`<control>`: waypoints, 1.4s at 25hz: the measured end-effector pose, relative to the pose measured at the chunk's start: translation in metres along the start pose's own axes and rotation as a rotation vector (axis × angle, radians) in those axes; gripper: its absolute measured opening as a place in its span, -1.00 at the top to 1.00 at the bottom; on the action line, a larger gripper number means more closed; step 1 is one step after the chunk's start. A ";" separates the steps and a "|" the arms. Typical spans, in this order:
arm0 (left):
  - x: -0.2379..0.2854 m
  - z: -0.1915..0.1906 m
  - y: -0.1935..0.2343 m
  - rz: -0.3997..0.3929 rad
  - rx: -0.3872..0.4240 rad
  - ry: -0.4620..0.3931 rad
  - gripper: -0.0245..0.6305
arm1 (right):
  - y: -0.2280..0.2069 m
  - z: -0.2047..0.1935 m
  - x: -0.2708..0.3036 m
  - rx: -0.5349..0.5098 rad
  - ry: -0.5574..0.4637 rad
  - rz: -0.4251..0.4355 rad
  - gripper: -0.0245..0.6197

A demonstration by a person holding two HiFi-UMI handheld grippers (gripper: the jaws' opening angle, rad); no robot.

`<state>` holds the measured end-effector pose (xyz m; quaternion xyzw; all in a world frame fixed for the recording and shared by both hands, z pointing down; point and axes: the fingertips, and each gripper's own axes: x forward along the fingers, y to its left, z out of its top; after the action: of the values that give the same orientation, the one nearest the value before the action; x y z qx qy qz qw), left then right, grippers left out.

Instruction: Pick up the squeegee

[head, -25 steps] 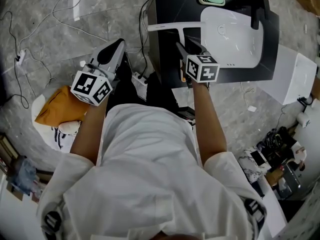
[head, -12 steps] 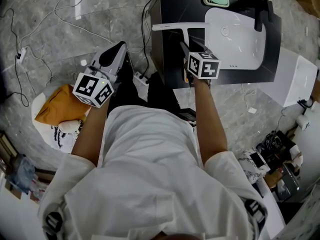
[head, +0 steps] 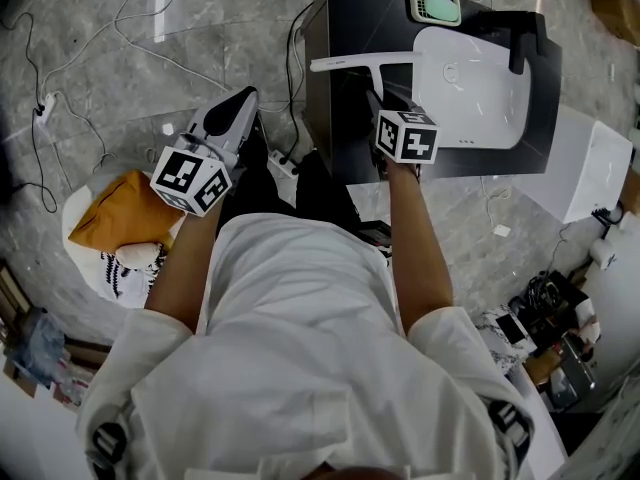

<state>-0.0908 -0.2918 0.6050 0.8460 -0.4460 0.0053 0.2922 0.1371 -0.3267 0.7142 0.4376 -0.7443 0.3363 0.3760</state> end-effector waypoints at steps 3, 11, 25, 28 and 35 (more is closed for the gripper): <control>0.001 0.002 0.000 -0.001 0.002 -0.005 0.88 | 0.001 0.008 -0.004 -0.005 -0.023 0.006 0.66; 0.006 0.025 -0.011 -0.013 0.036 -0.035 0.88 | 0.002 0.041 -0.031 -0.012 -0.114 0.033 0.66; 0.014 0.134 -0.049 -0.064 0.180 -0.157 0.88 | 0.016 0.166 -0.165 -0.085 -0.512 0.082 0.67; 0.018 0.163 -0.063 -0.094 0.222 -0.188 0.88 | 0.023 0.196 -0.202 -0.113 -0.626 0.097 0.67; 0.017 0.221 -0.102 -0.140 0.291 -0.253 0.88 | 0.039 0.238 -0.293 -0.150 -0.868 0.150 0.67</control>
<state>-0.0588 -0.3707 0.3764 0.9021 -0.4140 -0.0567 0.1083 0.1368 -0.3922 0.3404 0.4547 -0.8851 0.0929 0.0342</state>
